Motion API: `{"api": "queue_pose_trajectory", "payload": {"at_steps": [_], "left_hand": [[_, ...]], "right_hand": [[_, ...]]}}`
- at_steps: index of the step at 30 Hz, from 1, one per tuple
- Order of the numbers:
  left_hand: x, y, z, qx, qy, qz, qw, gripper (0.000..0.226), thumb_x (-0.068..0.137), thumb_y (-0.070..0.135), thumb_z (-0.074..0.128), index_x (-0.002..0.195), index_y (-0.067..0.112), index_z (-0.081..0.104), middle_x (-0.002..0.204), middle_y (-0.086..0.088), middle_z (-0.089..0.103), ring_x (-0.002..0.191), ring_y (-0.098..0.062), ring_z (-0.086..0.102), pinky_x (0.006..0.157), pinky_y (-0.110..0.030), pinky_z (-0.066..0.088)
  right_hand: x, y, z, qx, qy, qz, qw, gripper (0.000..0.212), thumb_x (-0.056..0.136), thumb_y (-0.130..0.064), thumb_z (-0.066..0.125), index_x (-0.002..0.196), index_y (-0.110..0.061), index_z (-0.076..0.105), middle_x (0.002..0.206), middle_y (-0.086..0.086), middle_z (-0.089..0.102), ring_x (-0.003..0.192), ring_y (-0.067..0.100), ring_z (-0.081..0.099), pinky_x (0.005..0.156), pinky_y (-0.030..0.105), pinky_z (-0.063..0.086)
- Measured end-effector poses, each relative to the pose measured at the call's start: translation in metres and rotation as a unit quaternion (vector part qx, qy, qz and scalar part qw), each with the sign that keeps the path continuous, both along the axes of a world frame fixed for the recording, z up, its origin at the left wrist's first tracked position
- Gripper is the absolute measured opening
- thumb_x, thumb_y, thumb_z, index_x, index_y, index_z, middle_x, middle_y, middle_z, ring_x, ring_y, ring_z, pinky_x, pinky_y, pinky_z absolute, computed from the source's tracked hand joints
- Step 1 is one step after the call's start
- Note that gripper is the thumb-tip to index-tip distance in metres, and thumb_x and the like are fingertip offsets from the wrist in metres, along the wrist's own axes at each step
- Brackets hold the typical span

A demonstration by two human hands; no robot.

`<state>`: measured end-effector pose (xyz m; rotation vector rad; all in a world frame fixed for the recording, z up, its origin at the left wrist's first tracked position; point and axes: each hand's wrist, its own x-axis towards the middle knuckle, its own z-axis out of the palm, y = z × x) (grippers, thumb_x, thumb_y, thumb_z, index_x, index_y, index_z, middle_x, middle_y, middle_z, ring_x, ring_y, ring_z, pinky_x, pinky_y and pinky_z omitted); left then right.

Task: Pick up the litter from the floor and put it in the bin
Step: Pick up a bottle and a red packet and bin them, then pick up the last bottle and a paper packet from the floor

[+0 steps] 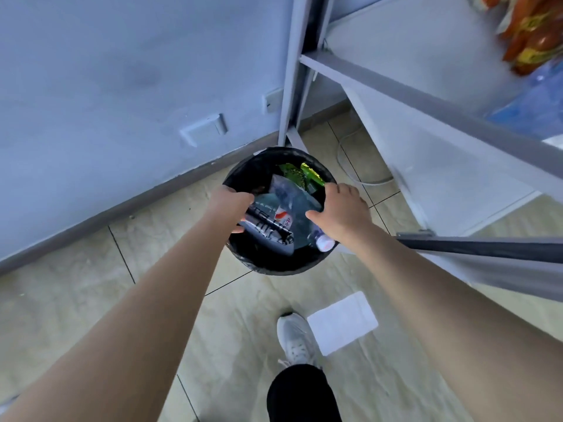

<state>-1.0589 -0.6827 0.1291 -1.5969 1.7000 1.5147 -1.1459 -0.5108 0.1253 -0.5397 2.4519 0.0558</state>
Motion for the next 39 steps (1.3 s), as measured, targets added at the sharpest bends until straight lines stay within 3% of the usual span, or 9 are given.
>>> {"api": "queue_pose_trajectory", "payload": {"at_steps": [2, 7, 11, 16, 23, 27, 32, 37, 39], "left_hand": [[0.012, -0.005, -0.004, -0.088, -0.012, -0.049, 0.995, 0.030, 0.080, 0.022, 0.061, 0.105, 0.008, 0.054, 0.097, -0.012, 0.057, 0.096, -0.031, 0.059, 0.082, -0.037, 0.050], [0.073, -0.021, 0.002, -0.198, -0.035, -0.120, 0.972, 0.061, 0.083, 0.033, 0.053, 0.136, 0.006, 0.040, 0.139, -0.018, 0.045, 0.125, -0.036, 0.047, 0.101, -0.043, 0.040], [0.165, -0.050, 0.018, -0.217, -0.055, -0.138, 0.965, 0.061, 0.085, 0.030, 0.050, 0.139, 0.007, 0.035, 0.140, -0.018, 0.042, 0.126, -0.037, 0.044, 0.101, -0.044, 0.039], [0.339, -0.093, 0.050, -0.253, -0.075, -0.141, 0.954, 0.056, 0.085, 0.030, 0.050, 0.136, 0.011, 0.039, 0.137, -0.016, 0.045, 0.126, -0.036, 0.042, 0.099, -0.045, 0.039], [0.611, -0.137, 0.076, -0.225, -0.095, -0.074, 0.967, 0.053, 0.085, 0.035, 0.051, 0.135, 0.018, 0.042, 0.136, -0.007, 0.051, 0.118, -0.030, 0.053, 0.093, -0.040, 0.046], [0.718, -0.151, 0.071, -0.186, -0.130, -0.028, 0.973, 0.050, 0.085, 0.042, 0.047, 0.129, 0.017, 0.046, 0.127, -0.006, 0.056, 0.109, -0.034, 0.058, 0.093, -0.043, 0.048], [0.781, -0.168, 0.053, -0.166, -0.159, -0.033, 0.973, 0.052, 0.085, 0.038, 0.049, 0.130, 0.013, 0.045, 0.129, -0.012, 0.055, 0.110, -0.035, 0.057, 0.092, -0.041, 0.047], [0.815, -0.193, 0.021, -0.153, -0.173, -0.025, 0.973, 0.047, 0.084, 0.030, 0.049, 0.128, 0.011, 0.047, 0.129, -0.013, 0.054, 0.115, -0.034, 0.053, 0.088, -0.037, 0.042], [0.833, -0.206, 0.002, -0.145, -0.182, -0.011, 0.973, 0.045, 0.085, 0.029, 0.050, 0.127, 0.012, 0.048, 0.128, -0.014, 0.055, 0.113, -0.034, 0.053, 0.083, -0.037, 0.040]], "right_hand": [[-0.001, -0.008, 0.008, -0.008, 0.007, 0.017, 1.000, 0.069, 0.086, -0.051, 0.053, 0.135, -0.006, 0.038, 0.142, 0.015, 0.043, 0.134, 0.033, 0.033, 0.106, 0.045, 0.034], [0.014, -0.056, 0.045, -0.014, 0.002, 0.060, 0.998, 0.075, 0.087, -0.057, 0.046, 0.139, -0.004, 0.035, 0.147, 0.017, 0.038, 0.138, 0.034, 0.025, 0.112, 0.046, 0.027], [0.080, -0.118, 0.080, -0.034, -0.004, 0.113, 0.993, 0.071, 0.088, -0.056, 0.043, 0.137, -0.004, 0.037, 0.141, 0.017, 0.042, 0.134, 0.036, 0.029, 0.108, 0.046, 0.030], [0.242, -0.181, 0.106, -0.039, -0.028, 0.152, 0.987, 0.070, 0.089, -0.053, 0.045, 0.139, -0.004, 0.037, 0.145, 0.016, 0.040, 0.136, 0.035, 0.027, 0.106, 0.042, 0.031], [0.485, -0.246, 0.098, 0.003, -0.099, 0.195, 0.976, 0.071, 0.089, -0.057, 0.044, 0.140, -0.009, 0.035, 0.146, 0.012, 0.038, 0.138, 0.032, 0.022, 0.104, 0.043, 0.030], [0.583, -0.273, 0.093, 0.012, -0.126, 0.226, 0.966, 0.067, 0.089, -0.056, 0.045, 0.137, -0.010, 0.039, 0.143, 0.011, 0.041, 0.137, 0.031, 0.024, 0.102, 0.042, 0.032], [0.660, -0.295, 0.076, 0.029, -0.187, 0.230, 0.955, 0.062, 0.090, -0.054, 0.046, 0.131, -0.007, 0.043, 0.133, 0.013, 0.048, 0.132, 0.032, 0.029, 0.096, 0.041, 0.035], [0.713, -0.321, 0.036, 0.049, -0.255, 0.161, 0.952, 0.063, 0.087, -0.056, 0.048, 0.129, -0.009, 0.045, 0.131, 0.013, 0.051, 0.130, 0.033, 0.035, 0.092, 0.037, 0.037], [0.736, -0.334, 0.012, 0.037, -0.280, 0.123, 0.952, 0.058, 0.087, -0.052, 0.048, 0.125, -0.009, 0.049, 0.126, 0.012, 0.055, 0.126, 0.033, 0.041, 0.082, 0.033, 0.037]]}}
